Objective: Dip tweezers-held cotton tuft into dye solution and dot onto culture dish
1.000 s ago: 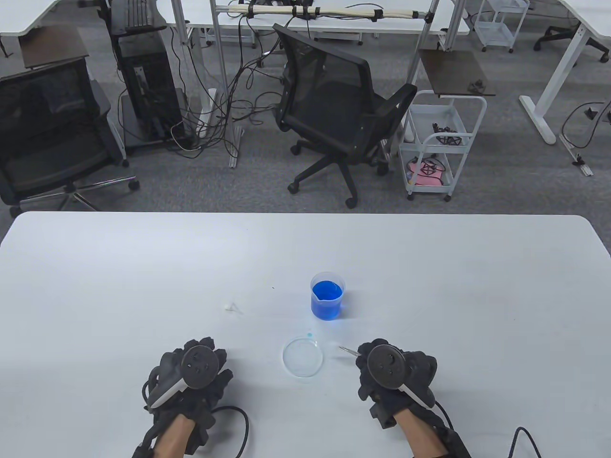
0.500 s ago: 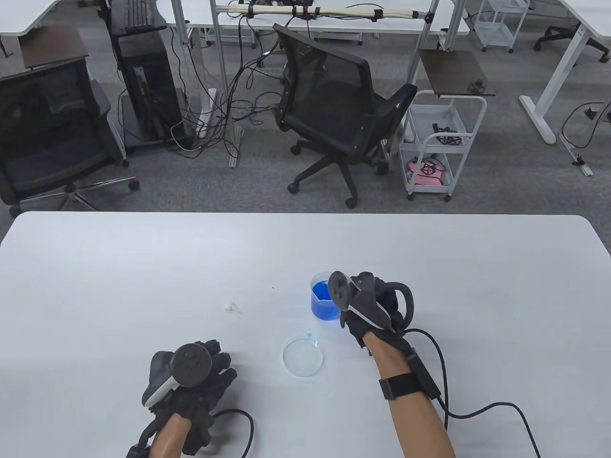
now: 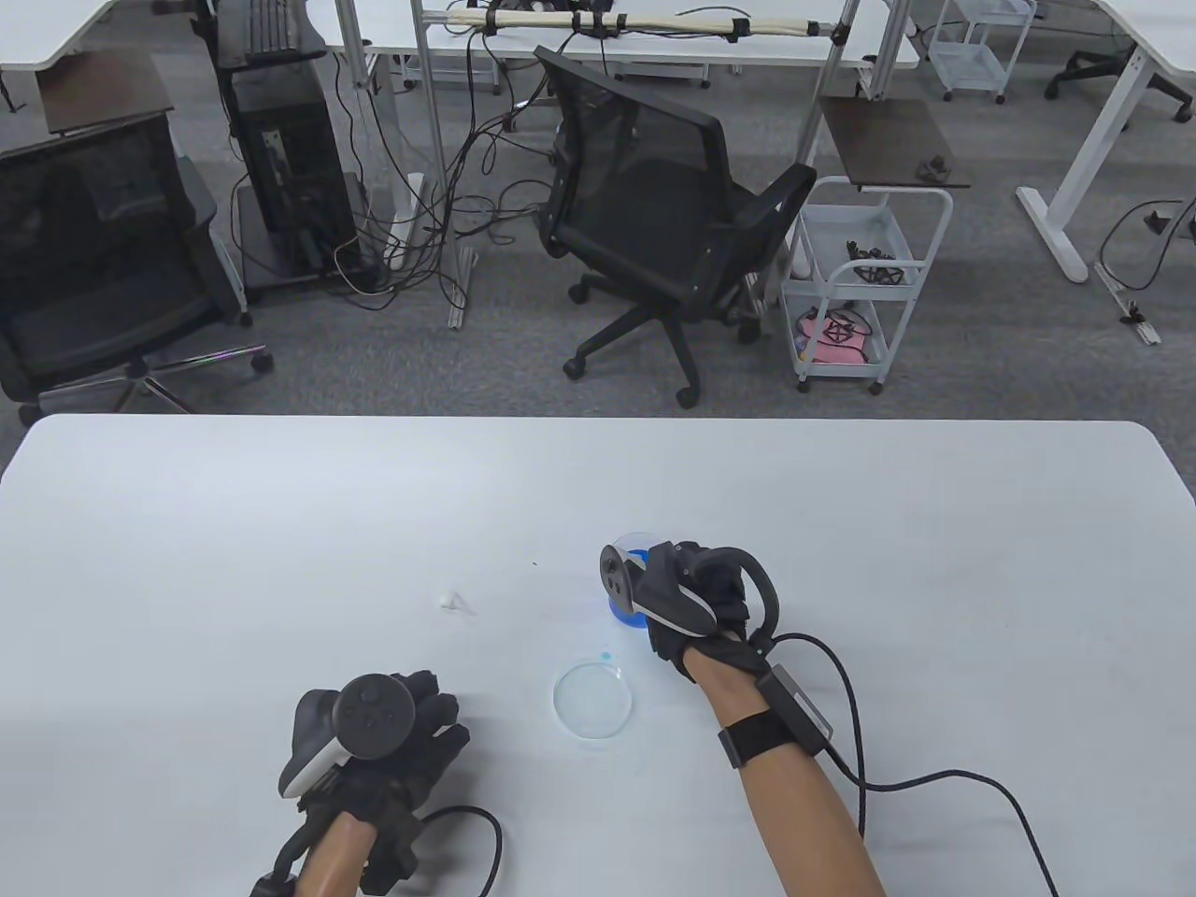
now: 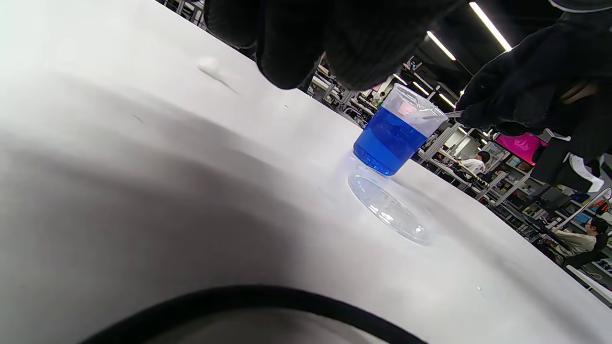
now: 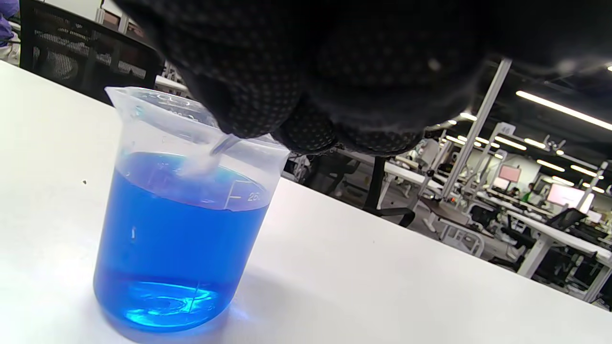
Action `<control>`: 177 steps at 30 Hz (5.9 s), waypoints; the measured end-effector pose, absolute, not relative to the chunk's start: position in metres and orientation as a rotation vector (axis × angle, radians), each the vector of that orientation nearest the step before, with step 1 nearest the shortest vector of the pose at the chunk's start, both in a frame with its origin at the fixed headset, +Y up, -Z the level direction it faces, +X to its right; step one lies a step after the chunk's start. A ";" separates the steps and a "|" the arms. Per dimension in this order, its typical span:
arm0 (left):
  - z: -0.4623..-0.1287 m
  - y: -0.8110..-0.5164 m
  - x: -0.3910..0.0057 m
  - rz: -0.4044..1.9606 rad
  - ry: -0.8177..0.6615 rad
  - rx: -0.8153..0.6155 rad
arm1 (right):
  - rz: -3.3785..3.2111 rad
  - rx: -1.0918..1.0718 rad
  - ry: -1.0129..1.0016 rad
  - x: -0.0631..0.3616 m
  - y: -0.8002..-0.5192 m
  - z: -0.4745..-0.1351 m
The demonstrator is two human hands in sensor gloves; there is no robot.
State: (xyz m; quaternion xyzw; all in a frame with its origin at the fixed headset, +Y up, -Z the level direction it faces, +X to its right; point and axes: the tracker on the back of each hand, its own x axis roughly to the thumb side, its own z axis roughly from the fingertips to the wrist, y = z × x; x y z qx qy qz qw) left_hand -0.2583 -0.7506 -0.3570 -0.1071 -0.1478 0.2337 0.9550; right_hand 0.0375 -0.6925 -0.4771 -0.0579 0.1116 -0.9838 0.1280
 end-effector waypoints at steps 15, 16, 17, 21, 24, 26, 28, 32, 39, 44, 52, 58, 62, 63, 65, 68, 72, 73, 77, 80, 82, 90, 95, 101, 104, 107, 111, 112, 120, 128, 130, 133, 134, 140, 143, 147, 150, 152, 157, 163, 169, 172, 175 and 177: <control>-0.359 -0.757 -0.267 0.531 -0.271 -0.236 | -3.054 -0.129 0.605 0.059 -0.649 -0.437; -0.359 -0.757 -0.267 0.535 -0.270 -0.238 | -3.065 -0.152 0.635 0.060 -0.647 -0.428; -0.359 -0.757 -0.267 0.538 -0.269 -0.240 | -3.070 -0.176 0.627 0.059 -0.646 -0.420; -0.359 -0.757 -0.266 0.530 -0.271 -0.248 | -3.089 -0.278 0.600 0.053 -0.669 -0.389; -0.359 -0.757 -0.263 0.521 -0.277 -0.254 | -3.098 -0.352 0.517 0.042 -0.701 -0.376; -0.359 -0.758 -0.262 0.518 -0.279 -0.256 | -3.075 -0.390 0.458 0.033 -0.723 -0.371; -0.359 -0.758 -0.262 0.514 -0.281 -0.261 | -3.051 -0.411 0.418 0.028 -0.740 -0.369; -0.358 -0.758 -0.260 0.506 -0.285 -0.256 | -3.048 -0.430 0.351 0.023 -0.757 -0.371; -0.371 -0.744 -0.238 0.418 -0.313 -0.210 | -3.046 -0.426 0.345 0.023 -0.761 -0.372; -0.398 -0.749 -0.196 0.400 -0.353 -0.266 | -3.082 -0.416 0.373 0.028 -0.758 -0.372; -0.417 -0.792 -0.156 0.327 -0.400 -0.417 | -3.162 -0.340 0.520 0.042 -0.739 -0.377; -0.415 -0.800 -0.156 0.324 -0.372 -0.464 | -3.124 -0.343 0.464 0.037 -0.752 -0.383; -0.414 -0.799 -0.156 0.320 -0.361 -0.476 | -3.069 -0.361 0.394 0.030 -0.767 -0.385; -0.413 -0.799 -0.156 0.322 -0.354 -0.480 | -3.062 -0.361 0.388 0.029 -0.768 -0.385; -0.413 -0.799 -0.156 0.327 -0.354 -0.484 | -3.059 -0.361 0.394 0.029 -0.769 -0.385; -0.413 -0.798 -0.156 0.331 -0.348 -0.495 | -3.076 -0.338 0.437 0.033 -0.762 -0.384; -0.413 -0.798 -0.156 0.336 -0.346 -0.502 | -3.110 -0.289 0.547 0.045 -0.745 -0.380; -0.413 -0.798 -0.156 0.339 -0.344 -0.504 | -3.115 -0.277 0.568 0.048 -0.741 -0.378; -0.412 -0.798 -0.157 0.345 -0.344 -0.508 | -3.118 -0.281 0.551 0.050 -0.744 -0.376; -0.413 -0.797 -0.157 0.342 -0.342 -0.510 | -3.074 -0.311 0.477 0.043 -0.756 -0.378; -0.413 -0.798 -0.157 0.342 -0.341 -0.510 | -3.045 -0.325 0.444 0.038 -0.762 -0.379; -0.413 -0.797 -0.158 0.348 -0.334 -0.519 | -3.029 -0.336 0.426 0.035 -0.765 -0.380; -0.413 -0.797 -0.158 0.346 -0.330 -0.522 | -3.073 -0.314 0.497 0.044 -0.747 -0.373; -0.413 -0.797 -0.158 0.348 -0.328 -0.522 | -3.056 -0.350 0.453 0.042 -0.750 -0.364; -0.413 -0.796 -0.159 0.347 -0.329 -0.522 | -3.023 -0.366 0.386 0.035 -0.762 -0.367; -0.413 -0.797 -0.159 0.347 -0.331 -0.522 | -3.012 -0.370 0.376 0.032 -0.764 -0.367; -0.413 -0.796 -0.159 0.348 -0.331 -0.523 | -3.024 -0.357 0.403 0.035 -0.760 -0.367; -0.413 -0.797 -0.159 0.349 -0.331 -0.523 | -3.038 -0.348 0.423 0.037 -0.757 -0.366; -0.413 -0.797 -0.159 0.352 -0.330 -0.526 | -3.110 -0.354 0.549 0.048 -0.732 -0.350; -0.413 -0.796 -0.159 0.358 -0.329 -0.530 | -3.049 -0.404 0.376 0.033 -0.758 -0.357; -0.413 -0.796 -0.158 0.357 -0.329 -0.531 | -3.044 -0.406 0.371 0.031 -0.761 -0.357; -0.413 -0.796 -0.158 0.357 -0.330 -0.530 | -3.044 -0.401 0.371 0.032 -0.759 -0.356; -0.413 -0.796 -0.158 0.358 -0.329 -0.531 | -3.045 -0.401 0.374 0.032 -0.759 -0.356; -0.414 -0.796 -0.158 0.357 -0.327 -0.530 | -3.094 -0.383 0.515 0.037 -0.746 -0.353; -0.414 -0.796 -0.158 0.359 -0.325 -0.532 | -3.109 -0.384 0.554 0.035 -0.739 -0.353; -0.414 -0.796 -0.158 0.357 -0.324 -0.531 | -3.076 -0.405 0.476 0.026 -0.749 -0.358; -0.413 -0.796 -0.158 0.356 -0.323 -0.532 | -3.039 -0.420 0.427 0.022 -0.759 -0.361; -0.413 -0.797 -0.158 0.355 -0.321 -0.531 | -3.028 -0.424 0.408 0.020 -0.764 -0.364; -0.413 -0.797 -0.157 0.357 -0.320 -0.533 | -3.033 -0.419 0.408 0.020 -0.764 -0.364; -0.413 -0.797 -0.157 0.355 -0.319 -0.536 | -3.098 -0.371 0.542 0.026 -0.745 -0.366; -0.413 -0.797 -0.157 0.353 -0.319 -0.535 | -3.072 -0.381 0.487 0.020 -0.753 -0.370; -0.413 -0.797 -0.157 0.355 -0.320 -0.536 | -3.040 -0.394 0.433 0.016 -0.762 -0.371; -0.412 -0.797 -0.156 0.356 -0.318 -0.536 | -3.027 -0.397 0.417 0.015 -0.765 -0.371; -0.412 -0.797 -0.156 0.356 -0.318 -0.537 | -3.025 -0.399 0.431 0.015 -0.765 -0.370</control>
